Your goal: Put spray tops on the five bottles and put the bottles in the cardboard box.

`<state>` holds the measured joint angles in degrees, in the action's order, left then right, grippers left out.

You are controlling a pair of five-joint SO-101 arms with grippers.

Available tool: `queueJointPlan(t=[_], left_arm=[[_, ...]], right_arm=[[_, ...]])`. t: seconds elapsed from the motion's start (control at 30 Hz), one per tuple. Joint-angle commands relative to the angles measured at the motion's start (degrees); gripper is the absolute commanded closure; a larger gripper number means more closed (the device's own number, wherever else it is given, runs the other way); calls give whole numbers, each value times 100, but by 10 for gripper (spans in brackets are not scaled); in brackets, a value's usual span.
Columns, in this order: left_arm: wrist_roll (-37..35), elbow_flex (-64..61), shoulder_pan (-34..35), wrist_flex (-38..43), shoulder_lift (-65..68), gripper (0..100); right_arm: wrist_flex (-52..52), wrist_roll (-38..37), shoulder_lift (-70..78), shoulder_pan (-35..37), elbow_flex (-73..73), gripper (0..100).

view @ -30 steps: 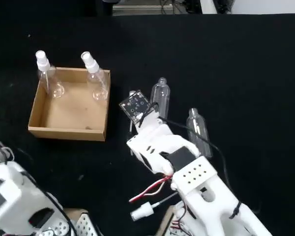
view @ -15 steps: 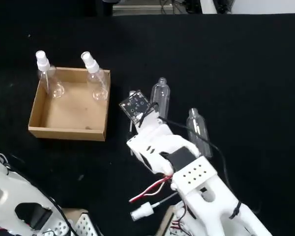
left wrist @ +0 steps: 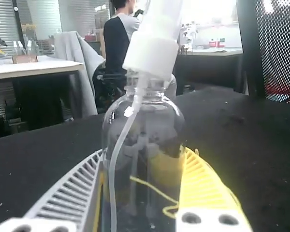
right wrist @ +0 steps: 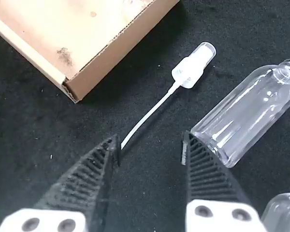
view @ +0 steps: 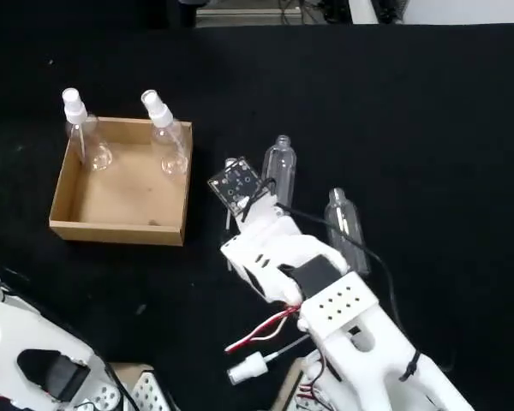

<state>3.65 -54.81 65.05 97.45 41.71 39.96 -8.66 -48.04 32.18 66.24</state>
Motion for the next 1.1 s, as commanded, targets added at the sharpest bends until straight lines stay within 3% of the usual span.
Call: queueJointPlan(t=[0.0,0.23,0.47,0.53,0.8,1.07], left_arm=[[-26,259,75,202,88,967],[0,268,57,202,299,948],[-35,277,75,202,308,633],[-35,277,75,202,273,590],[0,277,92,202,220,587],[-35,-198,84,193,-809,587]], right_arm=[[-97,-9,-110,26,-57,819],[-97,-9,-110,26,-66,819],[-97,-9,-110,26,-66,819],[-97,-9,-110,26,-66,819],[-97,-9,-110,26,-66,819],[-105,-18,-110,26,-66,819]])
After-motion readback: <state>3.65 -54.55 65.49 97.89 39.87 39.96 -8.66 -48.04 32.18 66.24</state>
